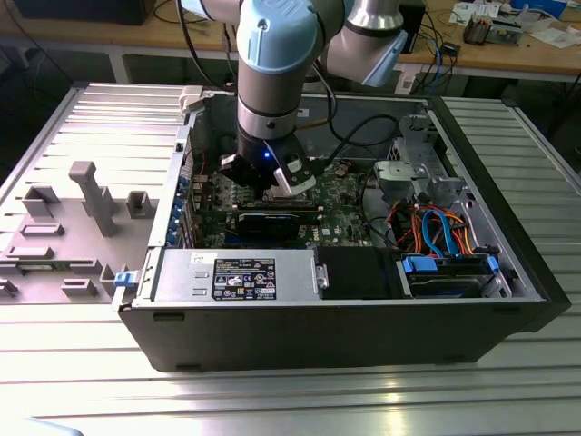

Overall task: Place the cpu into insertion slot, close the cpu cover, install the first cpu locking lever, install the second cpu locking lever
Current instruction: 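Install the second cpu locking lever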

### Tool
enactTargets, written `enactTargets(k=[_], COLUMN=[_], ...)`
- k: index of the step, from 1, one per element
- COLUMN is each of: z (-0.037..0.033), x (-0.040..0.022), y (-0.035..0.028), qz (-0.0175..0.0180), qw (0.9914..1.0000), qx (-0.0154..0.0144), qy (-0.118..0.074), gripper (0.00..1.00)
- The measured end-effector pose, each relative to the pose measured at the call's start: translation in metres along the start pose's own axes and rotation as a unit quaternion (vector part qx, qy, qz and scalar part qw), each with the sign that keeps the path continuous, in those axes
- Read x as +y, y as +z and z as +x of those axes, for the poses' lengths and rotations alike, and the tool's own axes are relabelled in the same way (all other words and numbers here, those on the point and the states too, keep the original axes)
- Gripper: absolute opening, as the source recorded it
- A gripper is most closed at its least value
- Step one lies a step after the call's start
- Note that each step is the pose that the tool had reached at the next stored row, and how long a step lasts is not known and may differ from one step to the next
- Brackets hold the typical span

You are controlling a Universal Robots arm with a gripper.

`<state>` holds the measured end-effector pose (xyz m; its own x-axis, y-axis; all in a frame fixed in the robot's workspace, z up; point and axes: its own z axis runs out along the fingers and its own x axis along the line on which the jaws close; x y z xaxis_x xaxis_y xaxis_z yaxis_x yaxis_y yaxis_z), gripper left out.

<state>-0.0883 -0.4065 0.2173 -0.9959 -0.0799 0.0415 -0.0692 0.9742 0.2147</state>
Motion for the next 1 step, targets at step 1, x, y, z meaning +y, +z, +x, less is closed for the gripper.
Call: enactTargets(k=[1], z=[0.0], x=[0.0], y=[0.0], qz=[0.0], qw=[1.0], qx=[0.0], qy=[0.0], gripper=[0.11])
